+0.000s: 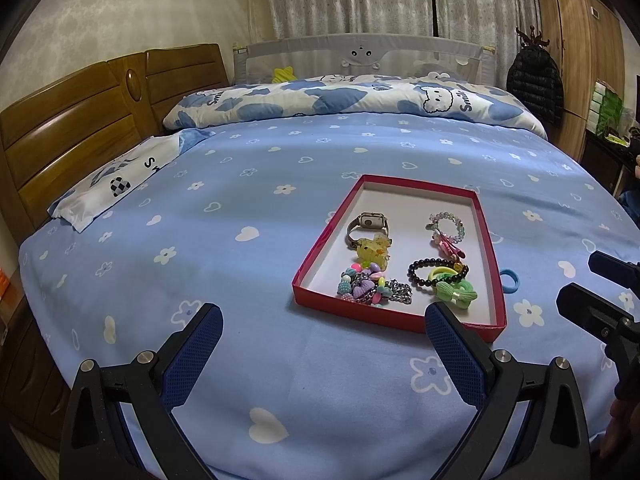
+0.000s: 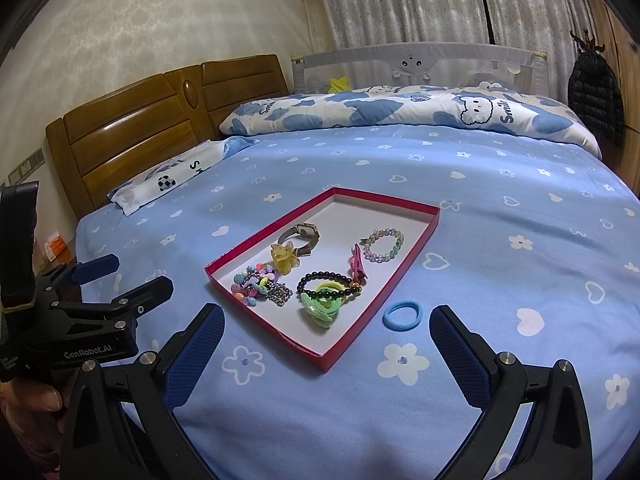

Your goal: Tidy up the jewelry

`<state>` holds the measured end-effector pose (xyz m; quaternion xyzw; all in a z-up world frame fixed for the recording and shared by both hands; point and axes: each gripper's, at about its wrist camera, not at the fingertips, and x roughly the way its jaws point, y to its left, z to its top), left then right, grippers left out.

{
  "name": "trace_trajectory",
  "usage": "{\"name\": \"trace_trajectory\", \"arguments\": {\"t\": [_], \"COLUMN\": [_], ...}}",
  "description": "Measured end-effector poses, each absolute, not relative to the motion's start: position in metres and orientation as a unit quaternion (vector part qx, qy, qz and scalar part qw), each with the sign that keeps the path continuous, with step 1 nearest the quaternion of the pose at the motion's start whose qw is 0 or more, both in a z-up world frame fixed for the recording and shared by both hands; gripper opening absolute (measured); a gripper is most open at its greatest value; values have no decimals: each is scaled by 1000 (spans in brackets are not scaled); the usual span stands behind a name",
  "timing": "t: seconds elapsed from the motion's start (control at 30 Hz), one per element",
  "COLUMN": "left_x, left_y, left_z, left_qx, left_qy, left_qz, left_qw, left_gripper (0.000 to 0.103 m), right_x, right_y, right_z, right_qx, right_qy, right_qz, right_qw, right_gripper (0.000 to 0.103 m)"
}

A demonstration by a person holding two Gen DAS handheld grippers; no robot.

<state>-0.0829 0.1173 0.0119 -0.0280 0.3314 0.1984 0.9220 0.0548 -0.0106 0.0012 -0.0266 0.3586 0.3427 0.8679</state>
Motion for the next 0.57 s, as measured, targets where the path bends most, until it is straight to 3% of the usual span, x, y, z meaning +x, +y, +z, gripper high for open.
{"name": "trace_trajectory", "arguments": {"t": [0.57], "left_x": [-72], "left_y": [118], "left_z": [6], "left_qx": [-34], "left_qy": [338], "left_qz": [188], "left_qw": [922], "left_gripper": [102], "right_x": [63], "right_y": [1], "right_z": [-5], "right_qx": [-22], "right_qy": [370], "right_qz": [344], "right_qw": [863], "right_gripper": [103]}}
